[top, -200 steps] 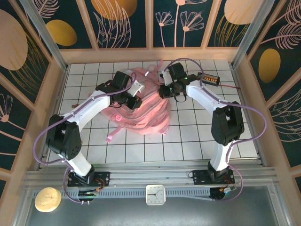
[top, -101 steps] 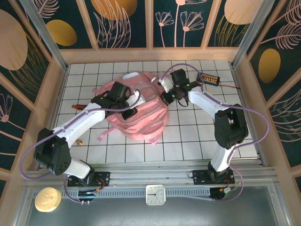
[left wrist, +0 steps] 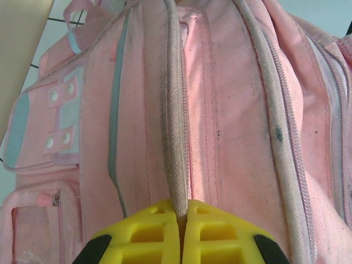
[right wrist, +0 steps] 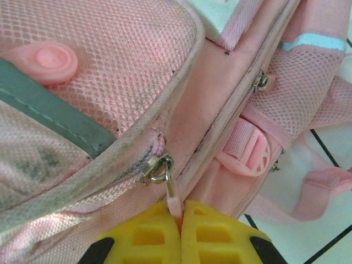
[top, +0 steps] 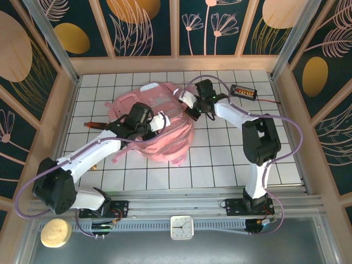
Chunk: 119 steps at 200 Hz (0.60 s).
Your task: Pack the student bag
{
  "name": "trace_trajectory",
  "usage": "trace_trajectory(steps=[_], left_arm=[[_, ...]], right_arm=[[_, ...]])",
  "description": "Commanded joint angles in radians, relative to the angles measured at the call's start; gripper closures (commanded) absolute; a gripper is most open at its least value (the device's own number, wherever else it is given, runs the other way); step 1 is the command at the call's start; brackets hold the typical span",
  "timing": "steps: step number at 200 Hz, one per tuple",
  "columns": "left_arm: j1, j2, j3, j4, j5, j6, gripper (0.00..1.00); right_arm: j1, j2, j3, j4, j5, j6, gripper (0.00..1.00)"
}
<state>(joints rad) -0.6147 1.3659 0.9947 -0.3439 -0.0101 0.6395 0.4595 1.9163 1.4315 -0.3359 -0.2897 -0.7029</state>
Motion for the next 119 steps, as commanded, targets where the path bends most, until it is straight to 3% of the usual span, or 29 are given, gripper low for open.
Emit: trace_trajectory(steps=[1, 12, 39, 59, 119], left_arm=[[0.001, -0.076, -0.016, -0.086, -0.008, 0.014, 0.96], [0.001, -0.076, -0.016, -0.081, 0.008, -0.003, 0.63], [0.001, -0.064, -0.002, -0.046, 0.05, -0.034, 0.33], [0.002, -0.057, 0.003, -0.002, 0.081, -0.061, 0.25], [-0.056, 0.05, 0.108, 0.038, 0.139, -0.131, 0.23]], right_arm=[[-0.093, -0.03, 0.008, 0.065, 0.155, -0.033, 1.0], [-0.073, -0.038, 0.023, 0.032, 0.158, -0.002, 1.0], [-0.016, -0.112, -0.049, 0.017, 0.167, 0.075, 1.0], [0.031, -0.16, -0.097, -0.016, 0.161, 0.128, 1.0], [0.108, -0.273, -0.137, -0.114, 0.091, 0.273, 1.0]])
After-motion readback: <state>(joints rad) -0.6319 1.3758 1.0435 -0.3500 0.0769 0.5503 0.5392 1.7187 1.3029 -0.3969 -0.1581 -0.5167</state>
